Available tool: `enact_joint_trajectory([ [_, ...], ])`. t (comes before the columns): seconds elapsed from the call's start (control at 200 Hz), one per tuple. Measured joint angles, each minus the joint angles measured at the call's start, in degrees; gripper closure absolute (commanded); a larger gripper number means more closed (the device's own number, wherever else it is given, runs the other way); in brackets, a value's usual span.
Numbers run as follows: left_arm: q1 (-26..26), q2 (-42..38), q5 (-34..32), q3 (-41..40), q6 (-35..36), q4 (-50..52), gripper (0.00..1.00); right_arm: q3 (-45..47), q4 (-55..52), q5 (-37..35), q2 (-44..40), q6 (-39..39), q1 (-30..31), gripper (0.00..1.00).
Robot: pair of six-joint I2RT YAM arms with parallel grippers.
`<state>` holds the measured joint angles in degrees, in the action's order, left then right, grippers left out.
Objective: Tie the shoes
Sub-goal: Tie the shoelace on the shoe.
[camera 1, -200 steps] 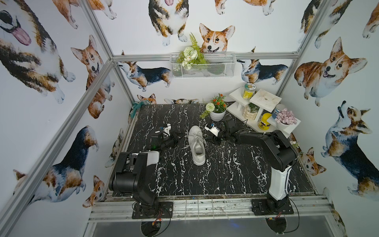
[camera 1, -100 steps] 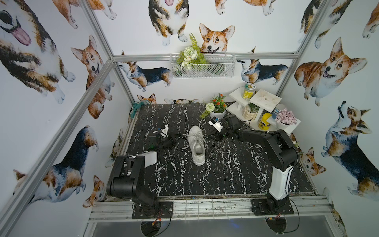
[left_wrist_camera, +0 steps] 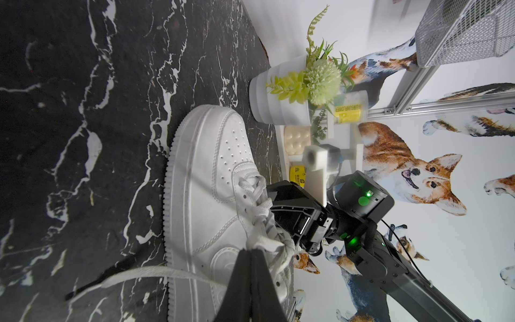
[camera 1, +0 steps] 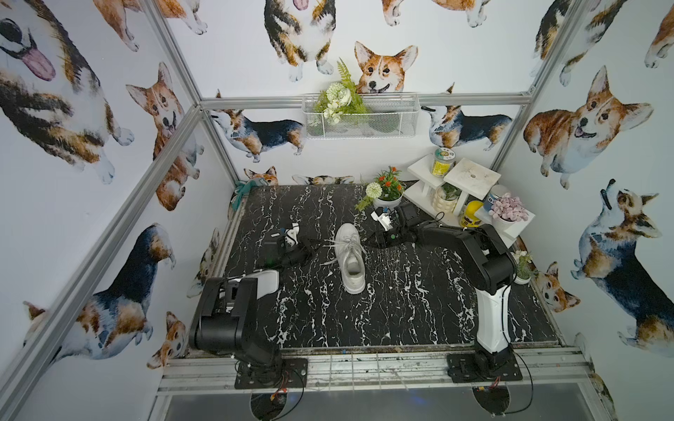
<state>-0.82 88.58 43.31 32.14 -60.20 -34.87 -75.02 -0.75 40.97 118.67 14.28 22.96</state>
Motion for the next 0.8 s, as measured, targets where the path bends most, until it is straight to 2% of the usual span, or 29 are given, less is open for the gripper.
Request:
enact_joint_trajectory([
  [0.22, 0.0, 0.0, 0.0, -0.1, 0.2, 0.1, 1.0, -0.5, -0.7, 2.8, 1.5, 0.5, 1.0, 0.59],
  [0.796, 0.0, 0.0, 0.0, -0.4, 0.3, 0.2, 1.0, -1.6, -3.8, 7.3, 3.1, 0.4, 2.1, 0.73],
])
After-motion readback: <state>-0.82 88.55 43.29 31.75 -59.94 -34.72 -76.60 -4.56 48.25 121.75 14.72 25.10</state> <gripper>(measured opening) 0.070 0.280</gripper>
